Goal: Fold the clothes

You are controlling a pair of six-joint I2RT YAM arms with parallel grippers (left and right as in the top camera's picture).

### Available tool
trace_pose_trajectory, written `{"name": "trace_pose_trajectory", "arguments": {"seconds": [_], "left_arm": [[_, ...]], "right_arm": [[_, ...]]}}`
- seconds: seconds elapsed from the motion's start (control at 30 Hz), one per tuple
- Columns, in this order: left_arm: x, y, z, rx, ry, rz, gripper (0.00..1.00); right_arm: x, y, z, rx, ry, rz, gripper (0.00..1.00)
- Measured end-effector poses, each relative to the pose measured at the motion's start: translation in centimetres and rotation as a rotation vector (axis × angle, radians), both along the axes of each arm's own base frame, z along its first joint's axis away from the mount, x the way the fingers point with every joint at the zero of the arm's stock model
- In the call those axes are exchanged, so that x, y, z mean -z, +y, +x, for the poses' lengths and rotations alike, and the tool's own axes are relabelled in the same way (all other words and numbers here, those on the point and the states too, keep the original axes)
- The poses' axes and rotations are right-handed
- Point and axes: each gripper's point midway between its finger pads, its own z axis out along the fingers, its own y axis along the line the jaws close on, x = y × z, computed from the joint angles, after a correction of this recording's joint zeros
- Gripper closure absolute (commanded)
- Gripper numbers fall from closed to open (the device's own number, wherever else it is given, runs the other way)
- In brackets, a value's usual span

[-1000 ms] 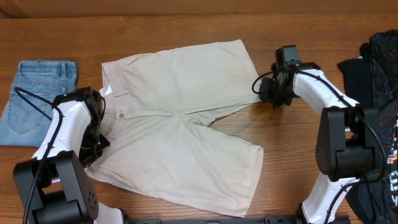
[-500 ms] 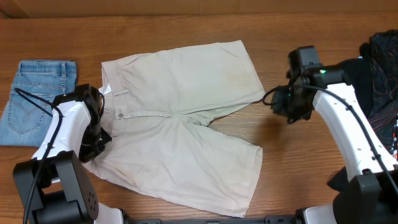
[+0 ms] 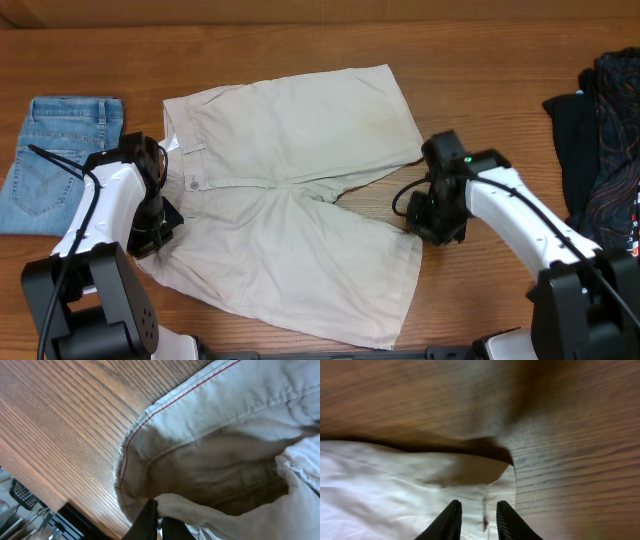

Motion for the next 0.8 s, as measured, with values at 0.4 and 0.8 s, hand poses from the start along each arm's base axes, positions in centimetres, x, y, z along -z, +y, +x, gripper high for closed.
{"name": "trace_pose_trajectory", "arguments": {"seconds": [0.4, 0.8], "left_arm": [[0.0, 0.0, 0.0, -0.001, -0.001, -0.002, 0.93], [0.0, 0.0, 0.0, -0.001, -0.002, -0.002, 0.93]], "right_arm": [[2.6, 1.1, -0.7, 0.010, -0.025, 0.084, 0.73], [2.4, 2.2, 0.0, 0.016, -0.048, 0.148, 0.96]]}}
